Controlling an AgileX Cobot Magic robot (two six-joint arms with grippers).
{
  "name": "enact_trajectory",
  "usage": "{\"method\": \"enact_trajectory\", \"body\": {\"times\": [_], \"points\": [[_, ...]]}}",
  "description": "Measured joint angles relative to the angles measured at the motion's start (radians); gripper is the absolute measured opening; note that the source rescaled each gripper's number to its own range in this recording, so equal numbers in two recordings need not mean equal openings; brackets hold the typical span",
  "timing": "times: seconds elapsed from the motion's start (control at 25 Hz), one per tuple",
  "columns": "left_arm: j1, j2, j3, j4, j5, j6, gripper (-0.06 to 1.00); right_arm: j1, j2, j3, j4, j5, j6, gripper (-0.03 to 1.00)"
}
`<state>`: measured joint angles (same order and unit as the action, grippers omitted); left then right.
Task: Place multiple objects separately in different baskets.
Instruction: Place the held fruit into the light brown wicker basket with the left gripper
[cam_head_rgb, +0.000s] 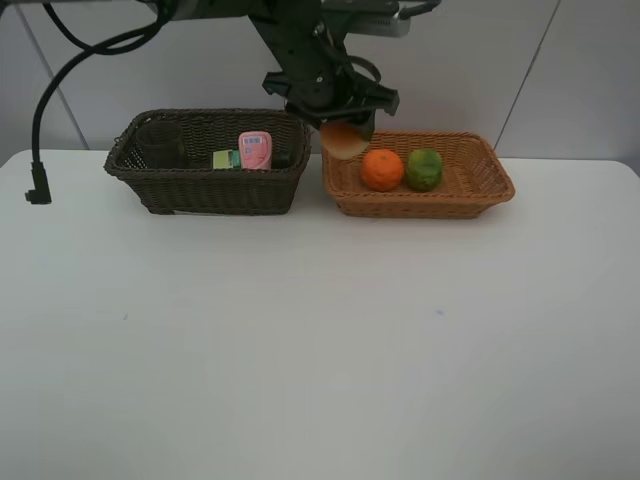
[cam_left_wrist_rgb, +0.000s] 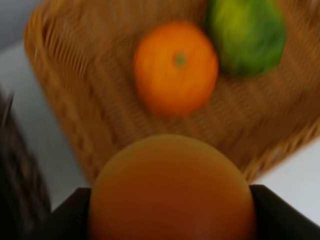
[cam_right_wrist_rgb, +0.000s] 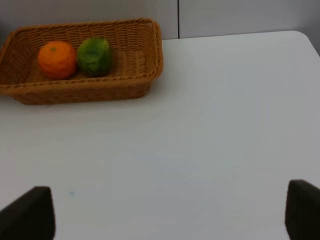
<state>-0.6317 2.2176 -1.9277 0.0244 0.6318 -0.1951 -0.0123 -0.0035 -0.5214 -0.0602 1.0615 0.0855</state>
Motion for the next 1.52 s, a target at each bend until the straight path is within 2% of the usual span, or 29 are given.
{"method": "enact_trajectory", "body": {"times": [0.2, 0.36, 1.16, 1.32, 1.52], "points": [[0.0, 0.071, -0.006, -0.003, -0.197, 0.0, 0.77, 0.0, 0.0, 0.0, 0.0, 0.0, 0.0, 1.0], [0.0, 0.127, -0.006, -0.004, -0.282, 0.0, 0.77, 0.0, 0.0, 0.0, 0.0, 0.0, 0.0, 1.0], [0.0, 0.204, -0.006, -0.024, -0.322, 0.0, 0.78, 0.0, 0.0, 0.0, 0.0, 0.0, 0.0, 1.0], [0.0, 0.204, -0.006, -0.024, -0.32, 0.0, 0.97, 0.0, 0.0, 0.0, 0.0, 0.0, 0.0, 1.0], [-0.001, 0.204, -0.006, -0.024, -0.316, 0.0, 1.0, 0.0, 0.0, 0.0, 0.0, 0.0, 0.0, 1.0]]}}
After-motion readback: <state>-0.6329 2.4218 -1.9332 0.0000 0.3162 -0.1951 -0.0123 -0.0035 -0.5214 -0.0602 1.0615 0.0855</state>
